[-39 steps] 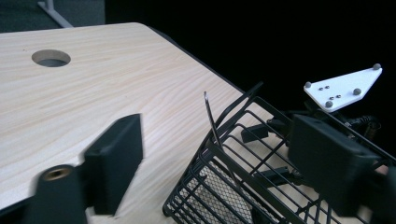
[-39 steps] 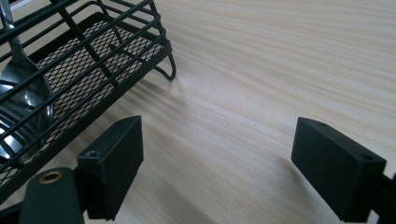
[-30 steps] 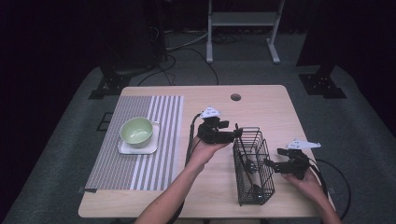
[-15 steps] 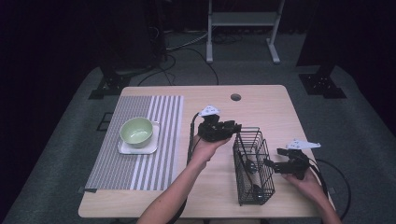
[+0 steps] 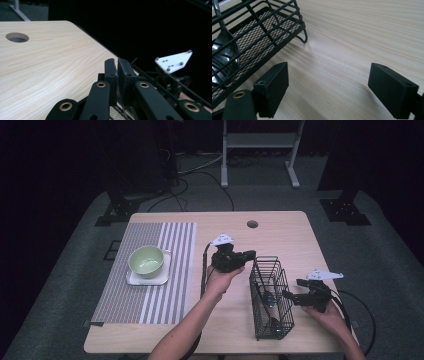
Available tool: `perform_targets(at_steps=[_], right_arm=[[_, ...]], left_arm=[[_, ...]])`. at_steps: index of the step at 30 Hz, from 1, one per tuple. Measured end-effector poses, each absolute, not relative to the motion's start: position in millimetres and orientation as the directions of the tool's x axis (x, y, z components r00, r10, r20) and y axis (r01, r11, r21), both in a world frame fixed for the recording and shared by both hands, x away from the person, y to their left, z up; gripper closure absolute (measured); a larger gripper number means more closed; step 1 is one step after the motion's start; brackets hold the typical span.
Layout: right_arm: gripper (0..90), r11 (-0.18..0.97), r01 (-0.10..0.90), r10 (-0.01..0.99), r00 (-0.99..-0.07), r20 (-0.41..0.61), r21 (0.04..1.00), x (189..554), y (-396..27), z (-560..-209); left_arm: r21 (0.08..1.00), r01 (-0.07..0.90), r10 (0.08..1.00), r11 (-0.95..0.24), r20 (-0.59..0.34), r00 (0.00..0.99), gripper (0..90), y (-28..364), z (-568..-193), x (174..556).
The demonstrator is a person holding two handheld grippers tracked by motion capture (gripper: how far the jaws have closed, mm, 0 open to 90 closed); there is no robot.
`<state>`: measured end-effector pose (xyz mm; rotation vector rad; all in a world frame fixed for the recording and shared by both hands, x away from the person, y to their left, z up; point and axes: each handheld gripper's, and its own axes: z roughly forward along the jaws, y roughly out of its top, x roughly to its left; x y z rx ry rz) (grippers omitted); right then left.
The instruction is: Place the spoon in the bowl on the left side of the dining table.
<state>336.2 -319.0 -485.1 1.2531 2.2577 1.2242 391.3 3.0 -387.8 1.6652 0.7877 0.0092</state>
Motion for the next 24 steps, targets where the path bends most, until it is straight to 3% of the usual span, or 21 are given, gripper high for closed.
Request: perform_targets(at_steps=[6, 24], right_arm=[[15.7, 0.260, 0.561, 0.798, -0.583, 0.152, 0.786, 336, -319, -485], [15.7, 0.262, 0.560, 0.798, -0.584, 0.151, 0.786, 336, -319, -485]], left_arm=[[0.863, 0.504, 0.471, 0.028, -0.456, 0.755, 89.3, 6, -386, 390], [0.892, 0.444, 0.477, 0.082, -0.426, 0.769, 89.4, 13, -356, 379]])
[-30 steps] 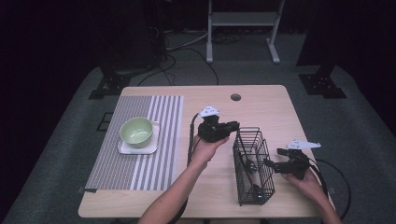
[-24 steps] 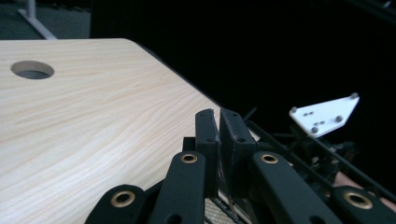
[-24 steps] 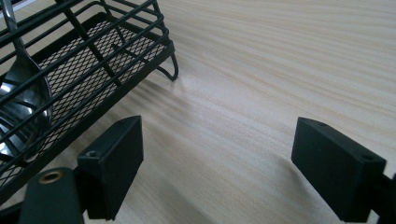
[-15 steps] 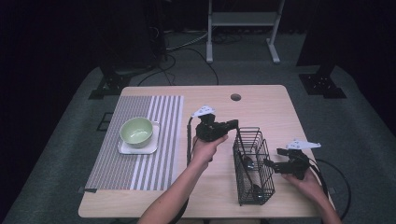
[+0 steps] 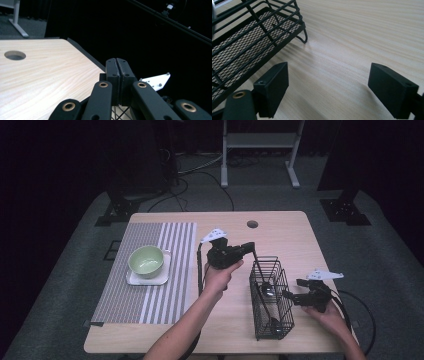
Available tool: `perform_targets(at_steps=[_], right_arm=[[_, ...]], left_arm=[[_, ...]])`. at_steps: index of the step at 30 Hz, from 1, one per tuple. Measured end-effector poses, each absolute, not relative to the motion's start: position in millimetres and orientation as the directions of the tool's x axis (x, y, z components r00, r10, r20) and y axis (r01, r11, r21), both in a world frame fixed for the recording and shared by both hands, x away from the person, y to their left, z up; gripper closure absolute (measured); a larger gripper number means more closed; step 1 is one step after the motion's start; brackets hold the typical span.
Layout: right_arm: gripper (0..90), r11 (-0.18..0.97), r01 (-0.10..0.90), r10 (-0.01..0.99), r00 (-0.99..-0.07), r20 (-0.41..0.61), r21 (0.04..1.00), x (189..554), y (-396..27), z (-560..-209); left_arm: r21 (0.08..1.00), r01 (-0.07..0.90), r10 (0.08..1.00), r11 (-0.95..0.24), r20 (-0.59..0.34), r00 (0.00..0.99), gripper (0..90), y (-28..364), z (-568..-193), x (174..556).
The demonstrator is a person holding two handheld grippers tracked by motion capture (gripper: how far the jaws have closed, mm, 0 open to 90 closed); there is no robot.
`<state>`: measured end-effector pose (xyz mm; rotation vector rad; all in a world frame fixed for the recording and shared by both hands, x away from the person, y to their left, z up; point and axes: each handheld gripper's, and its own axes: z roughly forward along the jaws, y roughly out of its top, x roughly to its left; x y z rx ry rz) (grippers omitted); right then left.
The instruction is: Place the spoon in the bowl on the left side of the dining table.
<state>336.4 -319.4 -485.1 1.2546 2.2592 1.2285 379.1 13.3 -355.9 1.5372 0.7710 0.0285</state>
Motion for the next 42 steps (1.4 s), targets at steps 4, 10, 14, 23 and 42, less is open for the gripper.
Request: perform_targets(at_steps=[4, 10, 14, 23, 42], right_arm=[[15.7, 0.261, 0.560, 0.799, -0.583, 0.151, 0.786, 336, -319, -485], [15.7, 0.261, 0.561, 0.799, -0.582, 0.151, 0.785, 336, -319, -485], [15.7, 0.262, 0.562, 0.800, -0.581, 0.149, 0.784, 336, -319, -485], [15.7, 0.260, 0.563, 0.800, -0.580, 0.151, 0.785, 336, -319, -485], [15.7, 0.258, 0.564, 0.800, -0.579, 0.154, 0.785, 336, -319, -485]], left_arm=[[0.900, 0.429, 0.477, 0.084, -0.414, 0.776, 89.4, 15, -347, 376], [0.906, 0.415, 0.486, 0.086, -0.402, 0.776, 89.5, 20, -337, 375], [0.907, 0.410, 0.488, 0.099, -0.403, 0.774, 89.4, 22, -332, 374], [0.912, 0.395, 0.494, 0.113, -0.396, 0.774, 89.4, 25, -319, 373], [0.915, 0.376, 0.486, 0.145, -0.397, 0.779, 89.4, 25, -297, 373]])
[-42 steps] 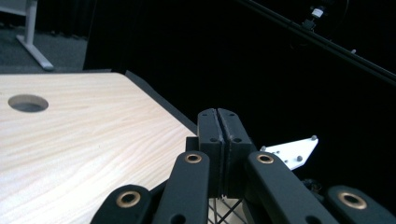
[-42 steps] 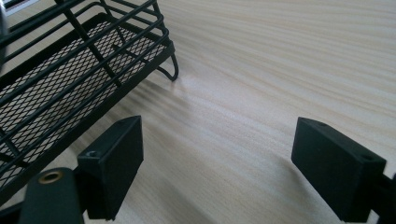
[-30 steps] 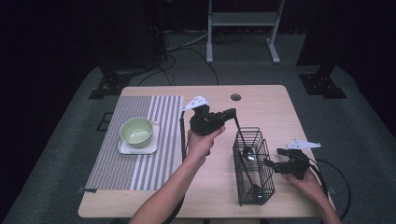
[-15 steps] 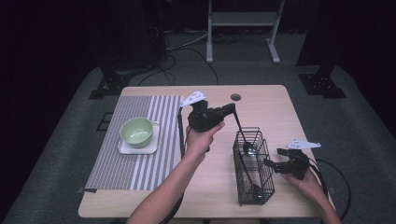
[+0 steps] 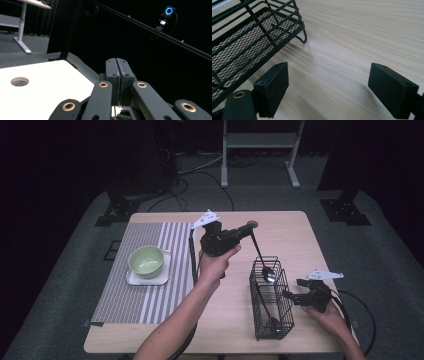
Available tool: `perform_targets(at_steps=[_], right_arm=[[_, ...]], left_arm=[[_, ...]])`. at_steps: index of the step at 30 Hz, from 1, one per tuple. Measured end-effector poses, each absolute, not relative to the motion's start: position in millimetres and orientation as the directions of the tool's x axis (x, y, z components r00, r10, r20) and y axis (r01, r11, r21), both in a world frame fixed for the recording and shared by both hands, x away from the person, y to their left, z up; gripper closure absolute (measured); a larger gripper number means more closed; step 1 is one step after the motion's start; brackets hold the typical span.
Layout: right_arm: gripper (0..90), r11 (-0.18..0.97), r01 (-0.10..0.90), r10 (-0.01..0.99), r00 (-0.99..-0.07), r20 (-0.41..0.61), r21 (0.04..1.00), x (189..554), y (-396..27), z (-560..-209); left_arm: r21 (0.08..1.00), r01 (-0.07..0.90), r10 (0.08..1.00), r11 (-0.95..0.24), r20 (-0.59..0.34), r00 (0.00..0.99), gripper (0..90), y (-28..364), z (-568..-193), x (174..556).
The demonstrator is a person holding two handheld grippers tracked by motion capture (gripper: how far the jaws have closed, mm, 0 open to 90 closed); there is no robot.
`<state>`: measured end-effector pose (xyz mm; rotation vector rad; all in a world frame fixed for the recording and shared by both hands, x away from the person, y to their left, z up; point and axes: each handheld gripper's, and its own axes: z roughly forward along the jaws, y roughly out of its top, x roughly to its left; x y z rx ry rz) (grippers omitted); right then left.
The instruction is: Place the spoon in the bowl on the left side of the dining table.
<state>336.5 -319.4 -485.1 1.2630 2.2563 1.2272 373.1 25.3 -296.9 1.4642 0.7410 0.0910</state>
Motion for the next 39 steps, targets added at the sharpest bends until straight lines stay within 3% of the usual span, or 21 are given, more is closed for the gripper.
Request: perform_targets(at_steps=[39], right_arm=[[15.7, 0.264, 0.563, 0.806, -0.575, 0.141, 0.783, 336, -319, -485]], left_arm=[[0.915, 0.341, 0.622, 0.215, -0.397, 0.674, 89.4, 99, -284, 384]])
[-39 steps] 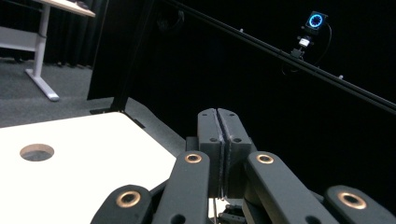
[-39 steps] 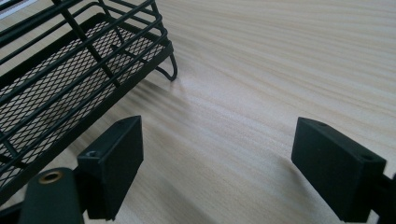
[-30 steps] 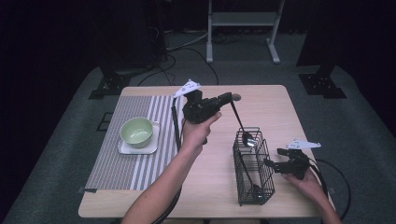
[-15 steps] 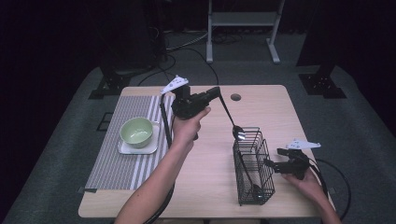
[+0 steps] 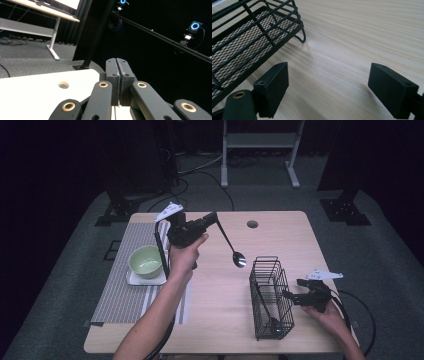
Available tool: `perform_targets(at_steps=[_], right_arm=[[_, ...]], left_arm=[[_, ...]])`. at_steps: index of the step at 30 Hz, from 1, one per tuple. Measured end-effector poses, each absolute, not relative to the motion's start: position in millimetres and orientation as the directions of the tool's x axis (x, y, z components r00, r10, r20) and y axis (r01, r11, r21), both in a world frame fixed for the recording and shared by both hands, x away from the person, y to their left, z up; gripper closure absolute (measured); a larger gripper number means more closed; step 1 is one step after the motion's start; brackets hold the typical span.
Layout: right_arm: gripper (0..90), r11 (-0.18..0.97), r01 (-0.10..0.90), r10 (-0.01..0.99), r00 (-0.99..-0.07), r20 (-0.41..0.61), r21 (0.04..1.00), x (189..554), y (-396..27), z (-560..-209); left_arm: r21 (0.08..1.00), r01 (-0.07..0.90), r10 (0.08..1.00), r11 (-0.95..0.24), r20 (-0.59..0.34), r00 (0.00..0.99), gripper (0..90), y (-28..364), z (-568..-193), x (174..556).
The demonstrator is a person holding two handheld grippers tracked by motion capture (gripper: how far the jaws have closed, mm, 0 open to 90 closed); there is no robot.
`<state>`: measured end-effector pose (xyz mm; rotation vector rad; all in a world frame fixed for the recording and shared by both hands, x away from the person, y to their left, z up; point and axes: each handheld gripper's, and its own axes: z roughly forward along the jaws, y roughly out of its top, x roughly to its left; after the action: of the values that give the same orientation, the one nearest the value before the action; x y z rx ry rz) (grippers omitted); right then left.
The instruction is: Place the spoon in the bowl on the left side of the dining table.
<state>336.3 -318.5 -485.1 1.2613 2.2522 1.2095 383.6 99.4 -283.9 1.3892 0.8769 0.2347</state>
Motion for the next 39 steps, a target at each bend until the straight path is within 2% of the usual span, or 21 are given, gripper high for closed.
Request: perform_targets(at_steps=[39], right_arm=[[15.7, 0.265, 0.565, 0.816, -0.563, 0.131, 0.781, 336, -318, -485]], left_arm=[[0.898, 0.343, 0.699, 0.274, -0.431, 0.571, 89.4, 164, -307, 388]])
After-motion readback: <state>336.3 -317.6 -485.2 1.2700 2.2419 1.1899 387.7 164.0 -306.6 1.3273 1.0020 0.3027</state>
